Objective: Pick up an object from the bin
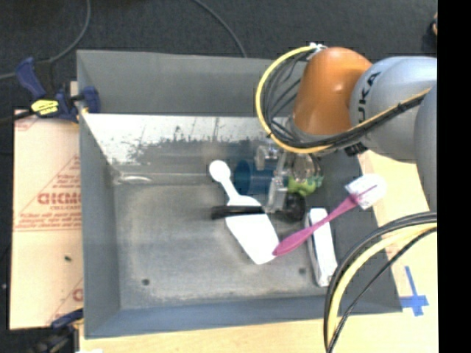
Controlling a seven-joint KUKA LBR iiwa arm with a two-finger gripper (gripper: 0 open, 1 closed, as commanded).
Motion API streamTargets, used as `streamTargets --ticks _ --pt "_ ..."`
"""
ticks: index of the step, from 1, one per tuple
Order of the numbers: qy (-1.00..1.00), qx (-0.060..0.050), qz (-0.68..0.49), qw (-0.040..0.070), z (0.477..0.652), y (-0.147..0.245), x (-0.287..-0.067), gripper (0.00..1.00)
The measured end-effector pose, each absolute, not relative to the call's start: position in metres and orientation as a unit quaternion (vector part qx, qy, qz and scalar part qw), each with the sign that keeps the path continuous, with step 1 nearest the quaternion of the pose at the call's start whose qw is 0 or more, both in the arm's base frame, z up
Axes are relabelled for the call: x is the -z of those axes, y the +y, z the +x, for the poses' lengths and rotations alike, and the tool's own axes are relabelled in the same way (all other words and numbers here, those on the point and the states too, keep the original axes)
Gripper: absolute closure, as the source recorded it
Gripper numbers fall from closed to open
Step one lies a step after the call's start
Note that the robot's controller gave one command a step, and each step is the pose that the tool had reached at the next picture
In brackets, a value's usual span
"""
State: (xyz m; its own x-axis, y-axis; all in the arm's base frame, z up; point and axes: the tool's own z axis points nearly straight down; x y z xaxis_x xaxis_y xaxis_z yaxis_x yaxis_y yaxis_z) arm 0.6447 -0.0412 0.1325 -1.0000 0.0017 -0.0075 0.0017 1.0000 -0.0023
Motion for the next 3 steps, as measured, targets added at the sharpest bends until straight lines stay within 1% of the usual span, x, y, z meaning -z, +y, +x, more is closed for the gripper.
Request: streamTargets --ticks 1,2,3 --pt "1.0 0.001 0.001 0.004 0.645 -0.041 -0.132 0.0" --pt "0.983 -0.002 0.184 0.016 0.654 -0.045 -0.092 0.0" --pt "0.984 0.001 0.181 0.005 0.646 -0.044 -0.078 1.0"
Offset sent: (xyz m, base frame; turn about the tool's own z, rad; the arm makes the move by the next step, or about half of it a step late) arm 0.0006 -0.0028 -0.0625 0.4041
